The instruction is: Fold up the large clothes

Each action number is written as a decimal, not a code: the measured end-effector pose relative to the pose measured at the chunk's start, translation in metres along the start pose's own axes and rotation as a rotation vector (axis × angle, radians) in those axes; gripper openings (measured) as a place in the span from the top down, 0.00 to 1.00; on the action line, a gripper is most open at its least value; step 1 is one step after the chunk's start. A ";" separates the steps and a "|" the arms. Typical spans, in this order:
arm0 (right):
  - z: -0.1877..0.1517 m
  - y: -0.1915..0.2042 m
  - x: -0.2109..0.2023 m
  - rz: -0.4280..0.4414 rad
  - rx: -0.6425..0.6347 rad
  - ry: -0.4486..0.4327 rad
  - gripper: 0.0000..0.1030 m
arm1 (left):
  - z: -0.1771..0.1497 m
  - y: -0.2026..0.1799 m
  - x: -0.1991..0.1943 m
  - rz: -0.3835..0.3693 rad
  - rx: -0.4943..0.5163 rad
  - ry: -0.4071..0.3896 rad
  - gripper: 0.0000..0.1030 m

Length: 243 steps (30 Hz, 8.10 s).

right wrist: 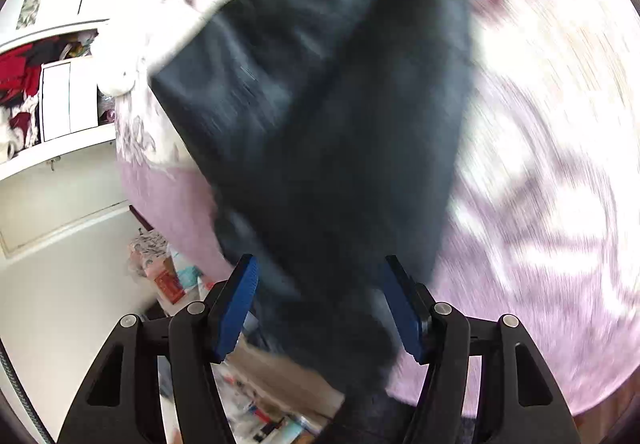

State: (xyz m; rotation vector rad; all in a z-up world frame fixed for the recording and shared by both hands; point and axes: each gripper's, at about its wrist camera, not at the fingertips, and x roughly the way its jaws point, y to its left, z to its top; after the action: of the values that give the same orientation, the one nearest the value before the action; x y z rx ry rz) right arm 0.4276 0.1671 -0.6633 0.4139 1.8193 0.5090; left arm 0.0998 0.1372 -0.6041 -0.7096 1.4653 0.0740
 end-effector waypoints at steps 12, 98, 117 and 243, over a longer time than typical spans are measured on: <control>0.160 0.078 0.085 -0.288 -0.074 -0.040 0.94 | -0.033 0.035 -0.004 0.056 -0.037 0.025 0.42; -0.066 -0.283 -0.216 -0.127 0.290 -0.344 0.34 | 0.125 -0.257 0.153 0.241 0.246 0.035 0.22; -0.043 -0.281 -0.222 -0.065 0.256 -0.273 0.41 | 0.072 -0.296 0.071 0.185 0.300 -0.030 0.22; 0.058 -0.108 -0.066 -0.095 -0.076 -0.161 0.74 | 0.124 -0.023 0.019 0.124 -0.108 -0.146 0.00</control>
State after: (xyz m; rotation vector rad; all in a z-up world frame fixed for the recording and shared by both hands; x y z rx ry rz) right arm 0.4990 0.0497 -0.6835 0.3061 1.6506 0.4639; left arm 0.2220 0.1712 -0.6194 -0.6857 1.3711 0.2969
